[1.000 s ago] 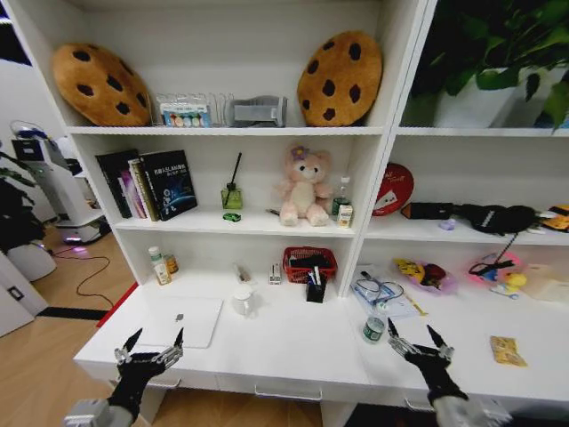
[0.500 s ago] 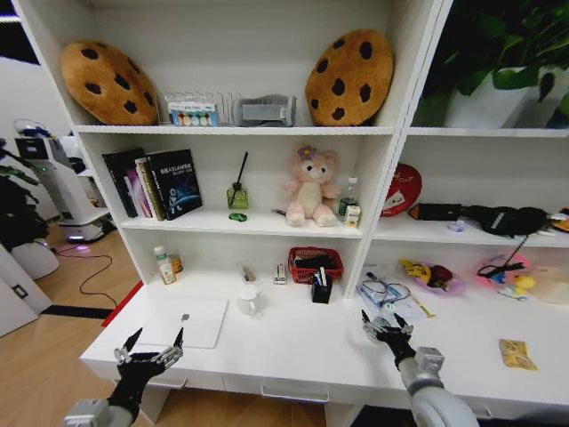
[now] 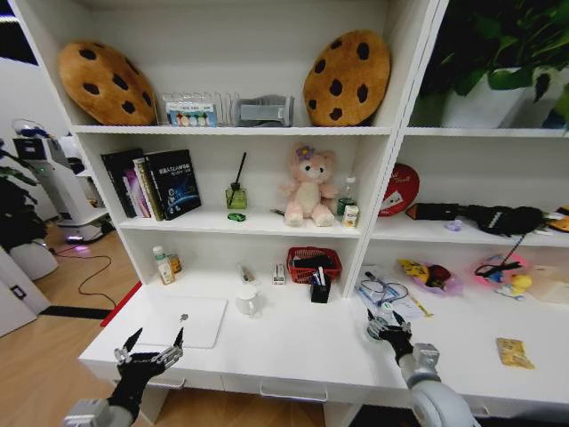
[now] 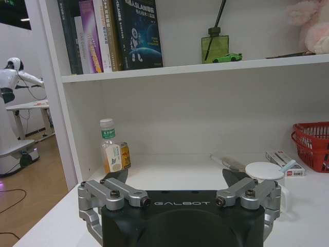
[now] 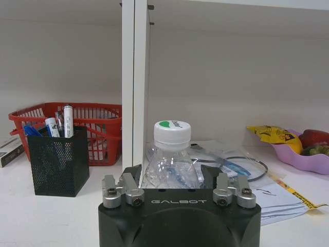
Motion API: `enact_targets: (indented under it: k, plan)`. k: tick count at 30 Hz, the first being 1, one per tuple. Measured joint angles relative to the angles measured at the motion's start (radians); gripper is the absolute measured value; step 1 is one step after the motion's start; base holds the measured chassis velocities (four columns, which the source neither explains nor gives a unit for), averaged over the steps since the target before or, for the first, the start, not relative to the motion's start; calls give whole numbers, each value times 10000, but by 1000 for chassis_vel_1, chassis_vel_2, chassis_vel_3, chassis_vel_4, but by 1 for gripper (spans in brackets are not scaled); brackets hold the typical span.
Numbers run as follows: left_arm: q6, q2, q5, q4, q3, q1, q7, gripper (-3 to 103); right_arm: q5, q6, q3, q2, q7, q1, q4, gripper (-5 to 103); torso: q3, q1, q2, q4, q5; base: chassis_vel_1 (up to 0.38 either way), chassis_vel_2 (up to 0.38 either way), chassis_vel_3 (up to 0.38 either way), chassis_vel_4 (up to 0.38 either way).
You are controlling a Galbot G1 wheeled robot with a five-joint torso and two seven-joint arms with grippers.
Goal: Organize the objects on the table.
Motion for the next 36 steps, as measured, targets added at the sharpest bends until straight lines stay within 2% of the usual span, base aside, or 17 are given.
enact_targets:
  k: [1,2,3,6,7,10,14,22,26,28,29,32,33,35,36]
  plan:
    - [0,0,0,0,0,0,0,100,-6,17,8,8,-28,-24,3,71,0,0,0,0,0,0,0,0,0]
    - [0,0,0,0,0,0,0,100,-33,54,26,39,-84,-88,31,61,0,0,0,0,0,0,0,0,0]
    - [0,0,0,0,0,0,0,100,-33,54,26,39,-84,-88,31,61,0,0,0,0,0,0,0,0,0]
    - [0,0,0,0,0,0,1,100,-82,114,54,84,-168,-276,161,44,0,0,1,0,1,0,0,0,0]
    - [0,0,0,0,0,0,1,100,-82,114,54,84,-168,-276,161,44,0,0,1,0,1,0,0,0,0]
    - [0,0,0,0,0,0,1,100,-88,139,134,87,-241,-431,355,33,0,0,1,0,0,0,0,0,0]
    - [0,0,0,0,0,0,2,100,-90,149,239,115,-250,-586,590,25,0,0,0,0,0,0,0,0,0]
    - [0,0,-1,0,1,0,3,100,-88,212,598,296,-253,-1159,1308,25,0,0,0,0,1,0,0,0,0]
    - [0,0,0,1,1,0,5,100,3,269,1169,441,-610,-2218,2242,25,-1,0,0,2,-1,0,0,0,0]
    - [0,0,0,0,0,0,4,100,-50,596,1643,789,-978,-3438,2939,25,-1,0,1,3,-1,0,0,0,0]
    - [0,0,0,0,0,0,4,100,-50,596,1643,789,-978,-3438,2939,25,-1,0,1,3,-1,0,0,0,0]
    - [0,-1,0,1,1,0,10,100,-505,2231,1935,1357,-1645,-6052,3535,25,-3,0,1,-3,-3,0,0,0,0]
    - [0,-1,0,1,1,0,10,100,-505,2231,1935,1357,-1645,-6052,3535,25,-3,0,1,-3,-3,0,0,0,0]
    - [0,0,0,0,1,0,10,100,-1553,3679,1862,1744,-2106,-7547,3506,25,-3,0,3,-5,-5,0,0,0,0]
    - [0,0,0,0,1,0,10,100,-1553,3679,1862,1744,-2106,-7547,3506,25,-3,0,3,-5,-5,0,0,0,0]
